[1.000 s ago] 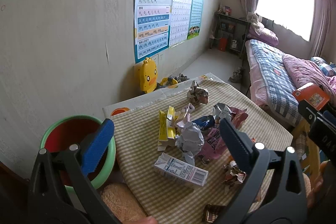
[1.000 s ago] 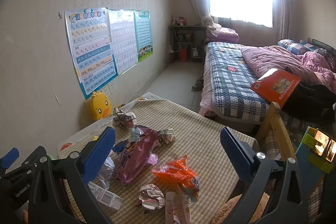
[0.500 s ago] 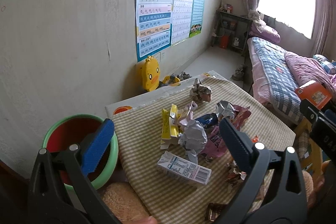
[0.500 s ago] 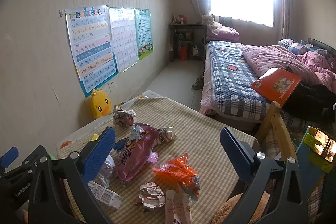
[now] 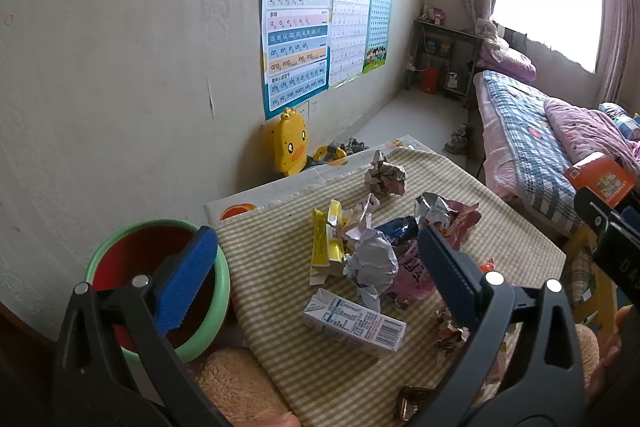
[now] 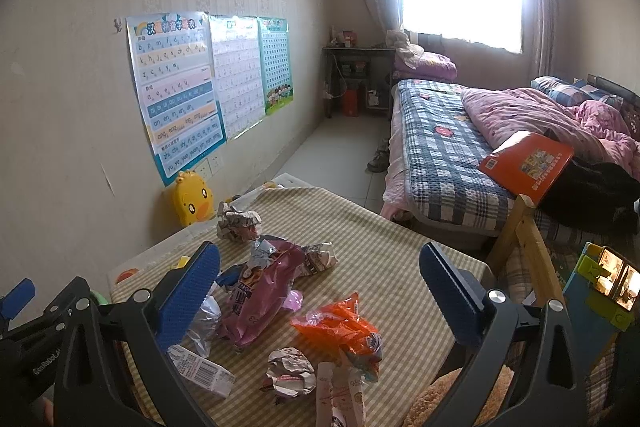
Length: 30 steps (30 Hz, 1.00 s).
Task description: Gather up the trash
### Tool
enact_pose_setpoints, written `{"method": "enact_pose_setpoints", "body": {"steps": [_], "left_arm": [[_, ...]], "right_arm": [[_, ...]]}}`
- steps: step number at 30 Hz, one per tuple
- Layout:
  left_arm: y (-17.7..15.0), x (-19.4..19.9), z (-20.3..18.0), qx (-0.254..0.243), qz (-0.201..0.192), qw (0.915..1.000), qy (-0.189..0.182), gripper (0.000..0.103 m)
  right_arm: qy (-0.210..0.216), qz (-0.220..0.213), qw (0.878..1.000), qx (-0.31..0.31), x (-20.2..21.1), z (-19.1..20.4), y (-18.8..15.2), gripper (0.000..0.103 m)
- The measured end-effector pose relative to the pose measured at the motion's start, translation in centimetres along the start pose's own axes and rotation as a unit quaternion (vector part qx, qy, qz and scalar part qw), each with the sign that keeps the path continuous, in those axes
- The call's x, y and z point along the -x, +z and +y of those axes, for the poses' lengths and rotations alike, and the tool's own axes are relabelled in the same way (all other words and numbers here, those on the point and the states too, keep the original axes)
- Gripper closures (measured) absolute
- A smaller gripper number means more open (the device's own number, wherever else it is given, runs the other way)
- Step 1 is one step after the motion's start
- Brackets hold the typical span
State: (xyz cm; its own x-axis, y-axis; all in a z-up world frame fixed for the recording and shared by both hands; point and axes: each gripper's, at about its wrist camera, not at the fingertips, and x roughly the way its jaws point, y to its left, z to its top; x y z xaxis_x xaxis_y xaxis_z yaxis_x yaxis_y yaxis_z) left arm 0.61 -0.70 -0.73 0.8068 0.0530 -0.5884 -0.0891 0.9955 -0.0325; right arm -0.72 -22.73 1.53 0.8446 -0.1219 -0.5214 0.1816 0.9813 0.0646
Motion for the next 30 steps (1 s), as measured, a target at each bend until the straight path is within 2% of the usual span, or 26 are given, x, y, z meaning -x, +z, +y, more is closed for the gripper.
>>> {"method": "enact_pose_setpoints", "body": {"steps": [30], "left_arm": [[-0.29,-0.20,-0.43,-0.005,0.007,1.0000,0.004,0.005]], "right_arm": [[-0.005,0.005,1.000,0.001,0.05,-0.20,0.18,0.008]]}}
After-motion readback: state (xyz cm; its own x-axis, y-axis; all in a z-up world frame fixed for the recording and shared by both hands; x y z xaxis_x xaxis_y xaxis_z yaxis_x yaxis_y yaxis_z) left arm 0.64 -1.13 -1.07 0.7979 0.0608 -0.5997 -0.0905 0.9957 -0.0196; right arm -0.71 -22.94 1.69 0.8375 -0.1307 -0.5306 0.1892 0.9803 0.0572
